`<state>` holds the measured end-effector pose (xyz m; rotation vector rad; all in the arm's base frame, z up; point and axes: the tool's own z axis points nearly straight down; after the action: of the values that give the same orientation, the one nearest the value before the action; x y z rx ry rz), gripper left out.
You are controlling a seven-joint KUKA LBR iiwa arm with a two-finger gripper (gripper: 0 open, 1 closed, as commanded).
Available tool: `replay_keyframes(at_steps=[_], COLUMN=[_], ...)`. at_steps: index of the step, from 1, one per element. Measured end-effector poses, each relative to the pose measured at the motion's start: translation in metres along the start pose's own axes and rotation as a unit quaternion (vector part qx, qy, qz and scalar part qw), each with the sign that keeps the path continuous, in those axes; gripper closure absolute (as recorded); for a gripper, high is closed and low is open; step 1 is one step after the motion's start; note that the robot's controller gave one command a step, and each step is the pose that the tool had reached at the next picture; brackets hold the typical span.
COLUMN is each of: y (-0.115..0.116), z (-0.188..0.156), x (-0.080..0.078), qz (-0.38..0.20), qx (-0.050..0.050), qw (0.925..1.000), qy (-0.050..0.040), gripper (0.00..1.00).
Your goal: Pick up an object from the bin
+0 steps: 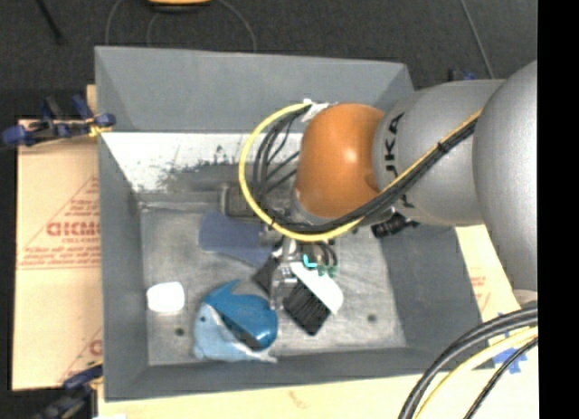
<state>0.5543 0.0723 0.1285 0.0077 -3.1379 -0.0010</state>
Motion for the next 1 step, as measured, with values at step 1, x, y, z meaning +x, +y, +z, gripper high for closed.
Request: replay_keyframes(at_steps=[1], y=[-0.0002], z=[-0.0037], x=[-0.0018], qz=[0.001], qx=[0.000], qw=[1.0000], qy=[-0.0034], gripper=[0.00])
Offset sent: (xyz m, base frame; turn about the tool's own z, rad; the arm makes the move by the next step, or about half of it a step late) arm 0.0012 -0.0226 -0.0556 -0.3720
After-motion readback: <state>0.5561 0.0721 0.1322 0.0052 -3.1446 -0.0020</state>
